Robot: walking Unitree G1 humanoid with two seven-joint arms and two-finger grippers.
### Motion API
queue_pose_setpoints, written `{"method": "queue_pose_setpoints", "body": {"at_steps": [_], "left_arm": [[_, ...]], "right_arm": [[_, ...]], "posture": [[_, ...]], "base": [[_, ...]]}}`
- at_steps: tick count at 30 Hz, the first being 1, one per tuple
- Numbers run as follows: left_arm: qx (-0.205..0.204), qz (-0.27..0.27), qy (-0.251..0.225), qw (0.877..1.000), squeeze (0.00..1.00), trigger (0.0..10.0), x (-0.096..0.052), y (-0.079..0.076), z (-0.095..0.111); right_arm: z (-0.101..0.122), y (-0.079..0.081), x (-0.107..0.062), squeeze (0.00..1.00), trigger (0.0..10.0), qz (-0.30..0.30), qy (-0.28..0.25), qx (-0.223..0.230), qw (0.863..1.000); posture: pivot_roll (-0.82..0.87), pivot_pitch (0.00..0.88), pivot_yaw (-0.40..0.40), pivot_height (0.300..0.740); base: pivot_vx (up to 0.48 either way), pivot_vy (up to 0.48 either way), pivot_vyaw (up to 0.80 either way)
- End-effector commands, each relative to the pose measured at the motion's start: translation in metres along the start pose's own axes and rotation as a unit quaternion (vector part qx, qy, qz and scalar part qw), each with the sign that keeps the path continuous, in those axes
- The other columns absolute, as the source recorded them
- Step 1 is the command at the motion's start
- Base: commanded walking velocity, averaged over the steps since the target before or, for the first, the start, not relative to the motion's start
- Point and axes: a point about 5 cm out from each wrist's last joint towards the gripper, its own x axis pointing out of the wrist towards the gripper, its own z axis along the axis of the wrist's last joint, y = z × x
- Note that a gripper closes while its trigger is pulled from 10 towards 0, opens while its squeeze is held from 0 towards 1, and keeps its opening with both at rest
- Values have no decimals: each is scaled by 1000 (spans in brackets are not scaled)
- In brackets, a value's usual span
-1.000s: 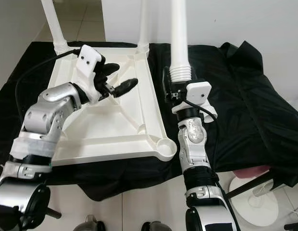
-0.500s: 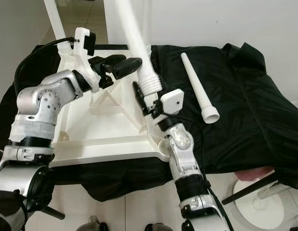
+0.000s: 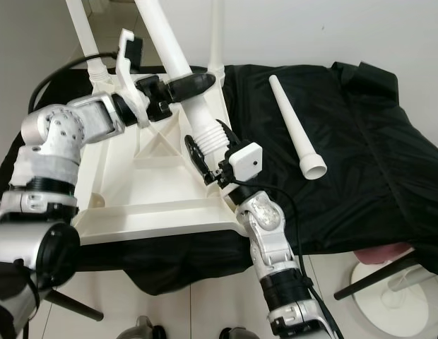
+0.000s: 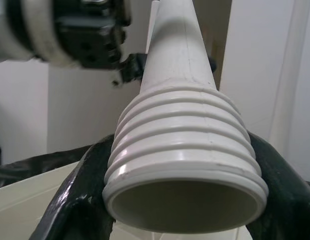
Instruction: Building children table
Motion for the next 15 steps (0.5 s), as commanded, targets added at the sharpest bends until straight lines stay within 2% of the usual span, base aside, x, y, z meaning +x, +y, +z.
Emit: {"method": "queue_pose_setpoints", "body": {"at_steps": [1,4,7,10,12,14,15], "left_arm": [[18,-59,-11,998,0,10000,-3,-2,13],[15,-41,-12,999,0,10000,-4,3,18],[3,-1,-22,1000,0,10000,-3,11,30],[1,6,-29,1000,0,10000,-3,12,34],[7,30,-41,999,0,8745,-5,17,42],[12,40,-43,998,0,8745,-6,19,45],[15,65,-58,996,0,2235,-11,24,52]], "right_arm": [[-4,8,-3,0,10000,19,17,0,1000],[-6,9,-5,0,10000,19,19,0,1000],[-8,13,-5,0,10000,25,24,-2,999],[-9,13,-5,0,10000,27,24,-3,999],[-9,13,-5,0,10000,32,26,-5,999],[-9,13,-5,0,10000,34,27,-7,999],[-9,14,-4,0,10000,36,27,-8,999]], "posture": [[-55,76,50,740],[-55,76,50,740],[-52,73,56,740],[-50,72,56,740],[-49,71,57,740],[-49,71,57,740],[-55,68,65,740]], "base": [[0,0,0],[0,0,0],[0,0,0],[0,0,0],[0,0,0],[0,0,0],[0,0,0]]}}
